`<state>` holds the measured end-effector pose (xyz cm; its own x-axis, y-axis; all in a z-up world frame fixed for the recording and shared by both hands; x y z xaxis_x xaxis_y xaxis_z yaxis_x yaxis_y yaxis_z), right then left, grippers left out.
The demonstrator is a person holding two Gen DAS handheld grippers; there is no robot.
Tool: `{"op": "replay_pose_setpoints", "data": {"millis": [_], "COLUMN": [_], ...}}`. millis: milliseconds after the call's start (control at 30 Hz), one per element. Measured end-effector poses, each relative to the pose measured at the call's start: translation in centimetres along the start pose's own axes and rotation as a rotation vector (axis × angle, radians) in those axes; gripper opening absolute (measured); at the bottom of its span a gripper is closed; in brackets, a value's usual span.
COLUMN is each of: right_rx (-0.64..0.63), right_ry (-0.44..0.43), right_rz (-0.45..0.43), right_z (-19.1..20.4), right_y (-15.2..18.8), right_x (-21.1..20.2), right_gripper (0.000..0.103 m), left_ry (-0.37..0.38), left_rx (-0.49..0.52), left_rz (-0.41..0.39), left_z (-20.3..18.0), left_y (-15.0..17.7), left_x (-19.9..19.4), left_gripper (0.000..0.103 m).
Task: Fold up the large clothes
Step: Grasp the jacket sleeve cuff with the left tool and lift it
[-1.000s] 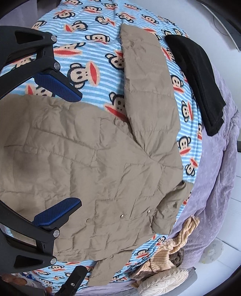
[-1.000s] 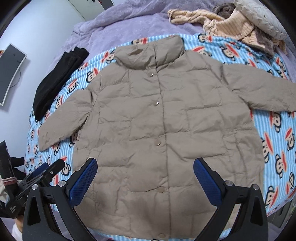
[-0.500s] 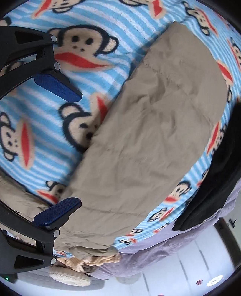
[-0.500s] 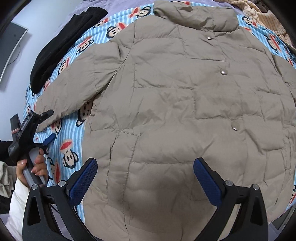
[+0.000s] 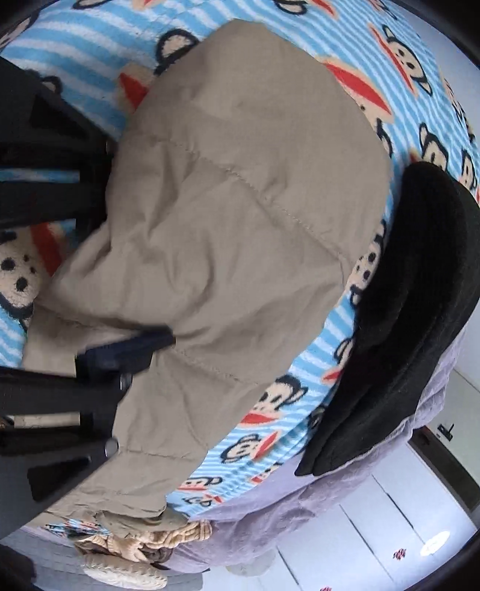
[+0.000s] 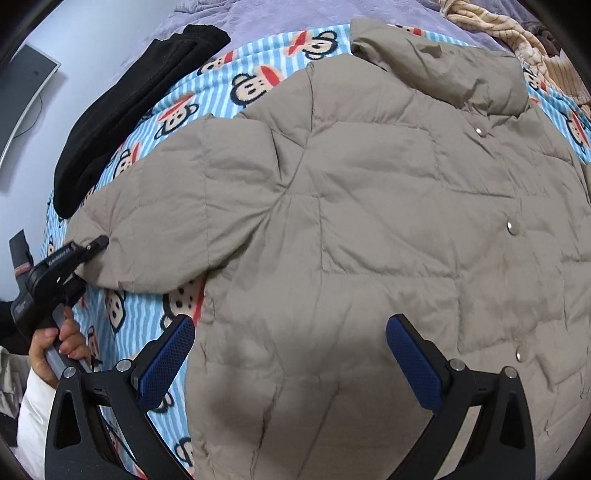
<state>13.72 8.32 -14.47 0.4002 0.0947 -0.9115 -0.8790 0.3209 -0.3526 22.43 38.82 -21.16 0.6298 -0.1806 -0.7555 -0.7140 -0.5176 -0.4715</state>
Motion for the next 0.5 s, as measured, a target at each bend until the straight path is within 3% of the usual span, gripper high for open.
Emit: {"op": "replay_pose_setpoints", "data": {"millis": [67,100,133,200,367,500], "right_rx": [0.008,0.004,-0.006,0.0,0.003,0.005], "right_ry": [-0.014,-0.022,-0.027,-0.065,-0.149,-0.174], "right_rz": [-0.041,-0.072,-0.085,-0.071,-0.061,0.015], "right_z": [0.5,0.8,1.3,2.0,3.6,3.8], "right_y": [-1.0,-1.6,-2.0,-2.6,-2.9,-1.9], "right_x": [0.5,0.7,1.0,2.4,5.5,8.3], "right_gripper": [0.1,0.083,0.051,0.021,0.016,0.016], "left_ry": [0.028,0.027,0.024,0.029,0.081,0.168], "left_rx": [-0.003,0.018,0.047,0.115,0.278,0.389], "left_rz": [-0.016,-0.038,-0.058,-0.101,-0.201,-0.252], "left_z": [0.1,-0.1,-0.6,-1.8,-6.0,-10.5], "left_y": [-0.7,-1.0,-1.2,-1.6,-1.8,-1.4], "left_x": [-0.7,-1.3,-1.9,-3.4,-7.1,-9.5], "left_gripper": [0.013,0.01,0.009,0.009,0.009,0.009]}}
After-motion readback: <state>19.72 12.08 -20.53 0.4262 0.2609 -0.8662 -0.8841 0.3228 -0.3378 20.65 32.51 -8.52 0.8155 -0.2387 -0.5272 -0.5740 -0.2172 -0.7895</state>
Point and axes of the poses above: each gripper's, at about its wrist camera, not at the fingertips, and x roughly the way its jaws point, z to its left, y to its underside, the point moved 1 cm from there along x, roughly the way its jaws point, and after that the axes turned 12 degrees about -z, right-handed, at the moved point
